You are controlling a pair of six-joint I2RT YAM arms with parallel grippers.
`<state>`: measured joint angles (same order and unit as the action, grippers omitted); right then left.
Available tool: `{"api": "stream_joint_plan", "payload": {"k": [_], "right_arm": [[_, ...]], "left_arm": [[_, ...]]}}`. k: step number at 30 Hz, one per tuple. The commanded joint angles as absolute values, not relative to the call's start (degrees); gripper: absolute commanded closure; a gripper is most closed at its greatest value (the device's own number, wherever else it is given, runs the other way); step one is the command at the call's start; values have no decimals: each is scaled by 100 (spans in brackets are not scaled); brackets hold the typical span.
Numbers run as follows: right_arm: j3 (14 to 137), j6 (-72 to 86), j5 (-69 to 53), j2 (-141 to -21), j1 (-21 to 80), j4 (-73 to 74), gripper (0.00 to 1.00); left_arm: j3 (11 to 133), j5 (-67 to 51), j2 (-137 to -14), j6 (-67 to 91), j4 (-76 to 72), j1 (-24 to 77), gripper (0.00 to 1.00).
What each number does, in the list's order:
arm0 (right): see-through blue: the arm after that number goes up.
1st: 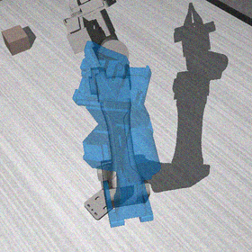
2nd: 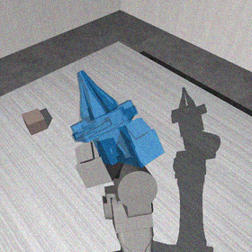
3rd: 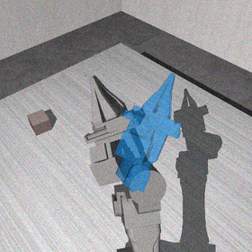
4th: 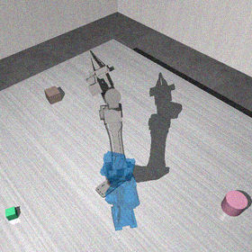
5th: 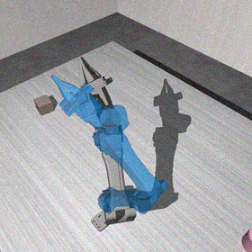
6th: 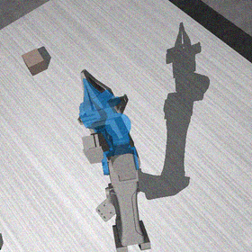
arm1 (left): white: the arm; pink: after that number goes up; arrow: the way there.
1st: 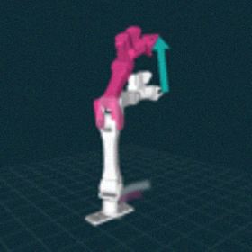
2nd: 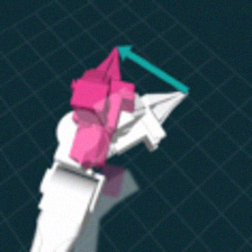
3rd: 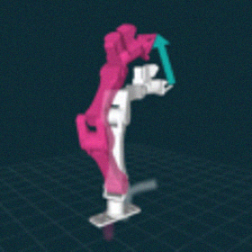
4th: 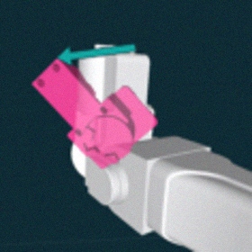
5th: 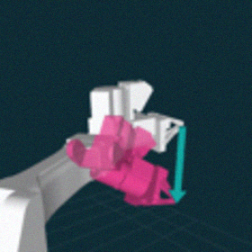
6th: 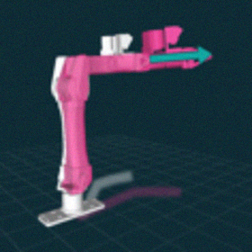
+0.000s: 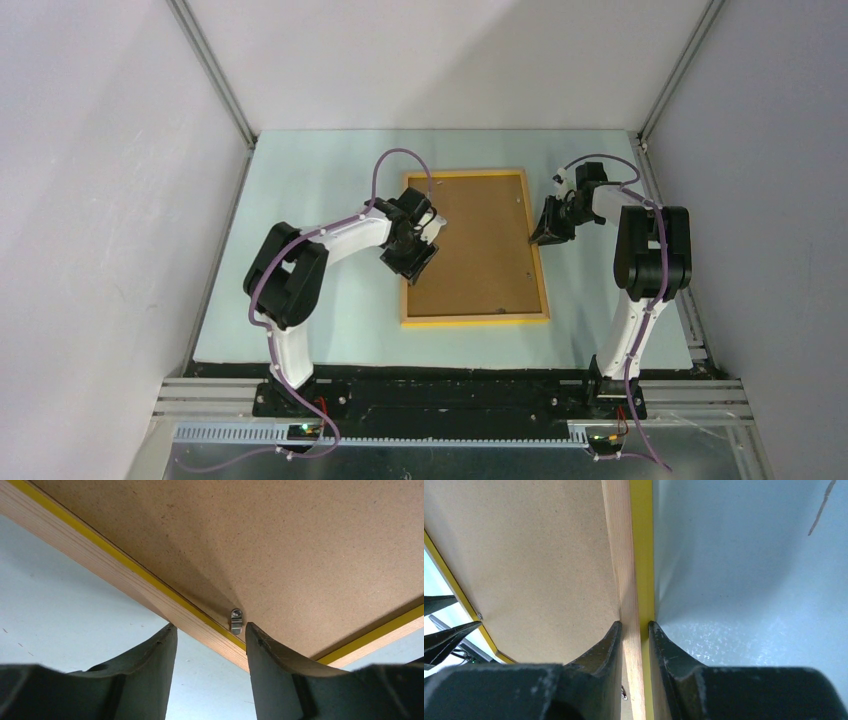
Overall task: Put the photo into the frame
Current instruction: Install the photo frame at the center of the board.
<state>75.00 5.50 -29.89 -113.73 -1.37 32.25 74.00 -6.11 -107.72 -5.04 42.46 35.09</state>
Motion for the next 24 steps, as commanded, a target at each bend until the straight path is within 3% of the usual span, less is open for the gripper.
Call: {"api": "stream_joint_plan", "payload": {"k": [1, 24], "right_arm": [[7449, 599, -2963, -11318, -229, 3154, 100], [7449, 599, -3007, -11334, -237, 3162, 100]], "left_arm": [[7360, -522, -10685, -552, 4028, 3515, 43], [7245, -305, -10629, -474, 3809, 3510, 51]]}}
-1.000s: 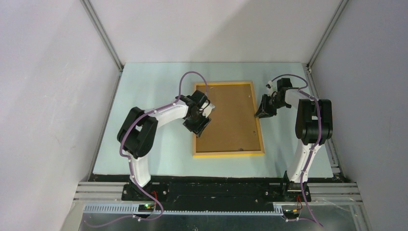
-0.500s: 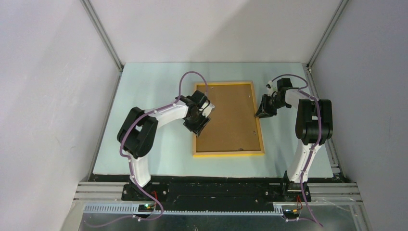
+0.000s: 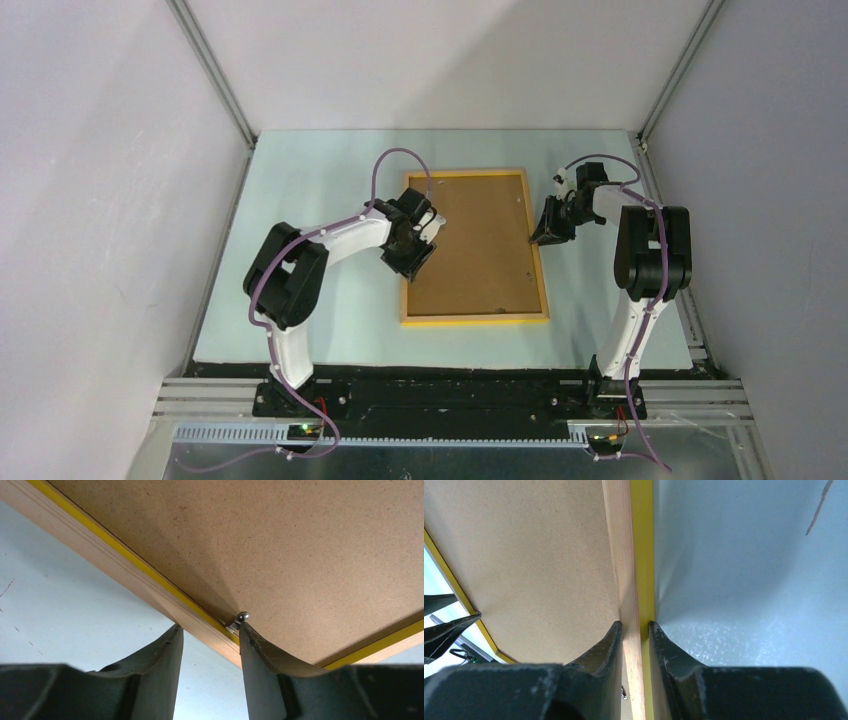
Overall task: Put the photo into the frame
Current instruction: Install the photo frame at the center of the board.
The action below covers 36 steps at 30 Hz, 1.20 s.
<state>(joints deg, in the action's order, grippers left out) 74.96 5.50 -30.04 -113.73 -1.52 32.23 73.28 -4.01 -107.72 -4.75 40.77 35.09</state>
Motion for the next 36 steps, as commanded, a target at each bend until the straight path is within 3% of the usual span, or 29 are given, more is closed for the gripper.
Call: {"api": "stream_joint_plan", "payload": {"k": [1, 5, 10, 19, 36], "right_arm": [[7451, 598, -3015, -11336, -237, 3164, 100], [7449, 599, -3009, -11334, -237, 3156, 100], [7449, 594, -3019, -11331, -237, 3160, 100], [7444, 551, -3100, -11348, -246, 3157, 100], [7425, 424, -3188, -11275, -242, 3183, 100]], "left_arm": [[7241, -306, -10620, -475, 3807, 3512, 51], [7220, -311, -10587, -497, 3815, 3510, 47], [7211, -190, -10477, -498, 3823, 3514, 25], [7345, -21, -10131, -518, 3818, 3410, 6], [8407, 71, -10674, 10, 3827, 2476, 3]]}}
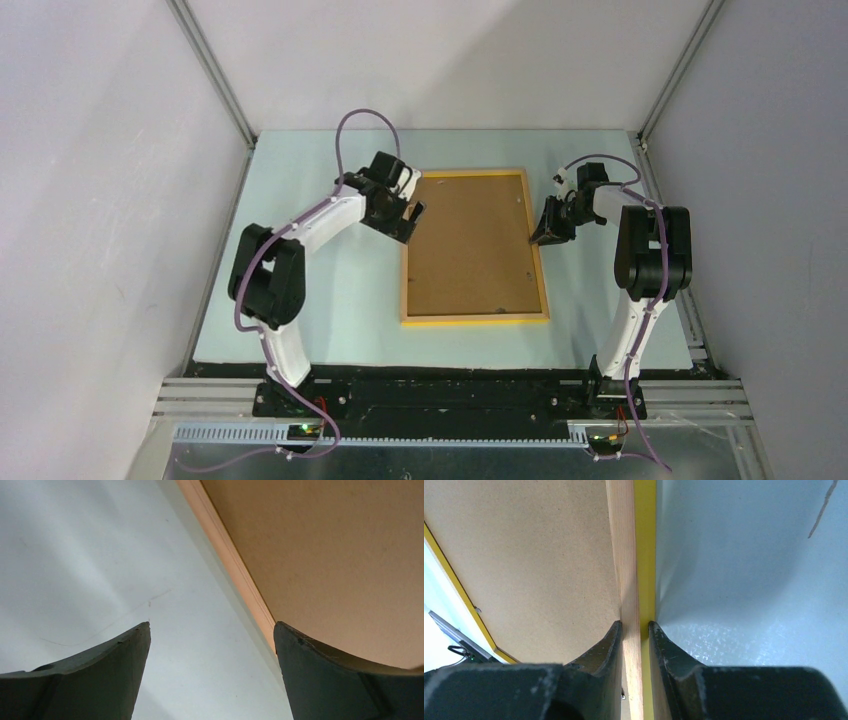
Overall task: Put the photo into the frame
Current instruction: Install the photo frame at the center of the board.
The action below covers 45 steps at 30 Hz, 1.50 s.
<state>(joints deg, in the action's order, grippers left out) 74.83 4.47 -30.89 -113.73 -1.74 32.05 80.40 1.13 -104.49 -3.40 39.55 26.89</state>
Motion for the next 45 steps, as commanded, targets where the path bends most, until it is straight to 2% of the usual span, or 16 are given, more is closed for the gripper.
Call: {"api": "stream_joint_plan", "payload": {"k": [1, 9, 21, 33, 45], "right_arm": [[7412, 416, -3177, -11267, -240, 3164, 100], [7237, 339, -3165, -11145, -229, 3126, 100], [6967, 328, -3313, -11005, -261, 3059, 100], [6903, 360, -3445, -10921, -332, 2997, 100], [6899, 343, -3448, -10935, -358, 2983, 100]], "left_arm": [[8496, 57, -10763, 156, 3827, 2433, 4], [8957, -317, -11335, 795, 3831, 2144, 6], [9464, -864, -11967, 1287, 3830, 2092, 15], [9496, -995, -12205, 1414, 3827, 2145, 39], [9430, -1085, -12306, 1488, 3831, 2244, 58]]}}
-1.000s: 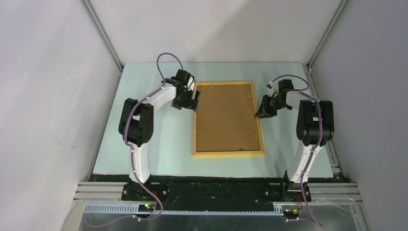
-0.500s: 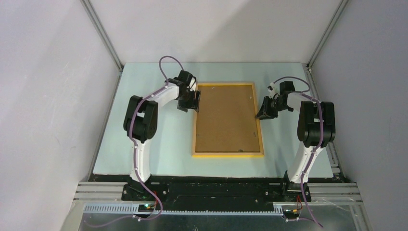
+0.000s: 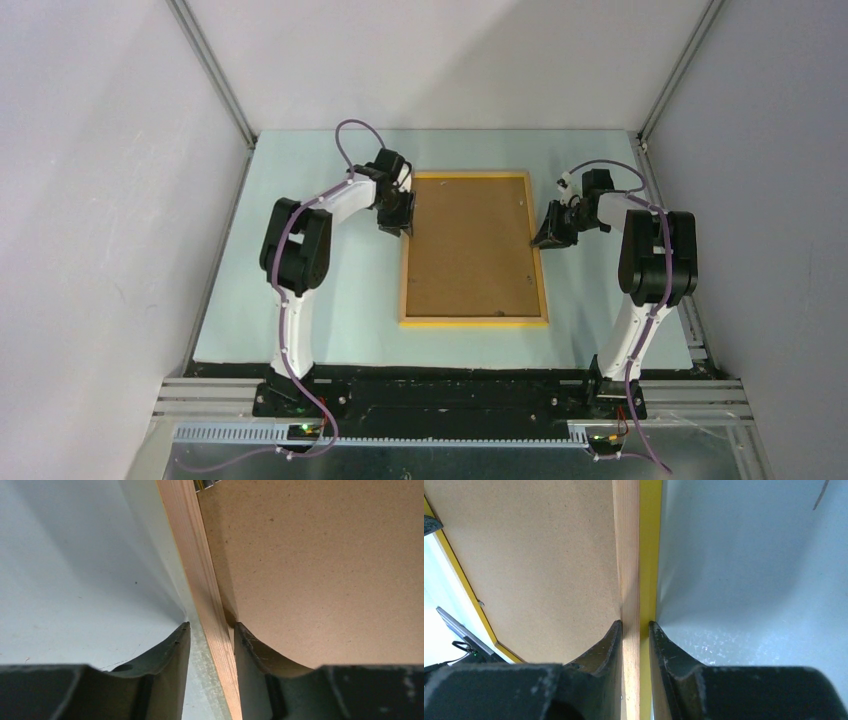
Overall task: Put the photo into the frame
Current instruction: Install the photo frame at the center of the board.
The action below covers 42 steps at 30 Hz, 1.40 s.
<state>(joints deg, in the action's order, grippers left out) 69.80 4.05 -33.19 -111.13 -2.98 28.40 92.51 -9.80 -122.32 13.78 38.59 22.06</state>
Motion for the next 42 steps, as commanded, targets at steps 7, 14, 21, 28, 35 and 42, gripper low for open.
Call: {"api": "stream_joint_plan", "payload": {"k": [7, 14, 21, 28, 35, 42], "right_arm": [[6907, 286, -3461, -10954, -369, 2958, 93], [6908, 215, -3483, -10960, -405, 2921, 77], [7032, 50, -3559, -10977, -510, 3134, 51], [7054, -523, -3443, -10731, -475, 3673, 36], [6604, -926, -2957, -10271, -75, 3840, 30], [6267, -987, -2502, -9962, 447, 3813, 30]], "left_arm": [[9302, -1070, -12270, 1573, 3832, 2241, 72], [9249, -1116, -12262, 1663, 3830, 2256, 90], [9197, -1145, -12278, 1854, 3828, 2279, 100], [9145, -1218, -12322, 2015, 3831, 2316, 100], [9141, -1237, -12314, 2040, 3824, 2350, 100], [9124, -1230, -12305, 2034, 3826, 2348, 100]]}}
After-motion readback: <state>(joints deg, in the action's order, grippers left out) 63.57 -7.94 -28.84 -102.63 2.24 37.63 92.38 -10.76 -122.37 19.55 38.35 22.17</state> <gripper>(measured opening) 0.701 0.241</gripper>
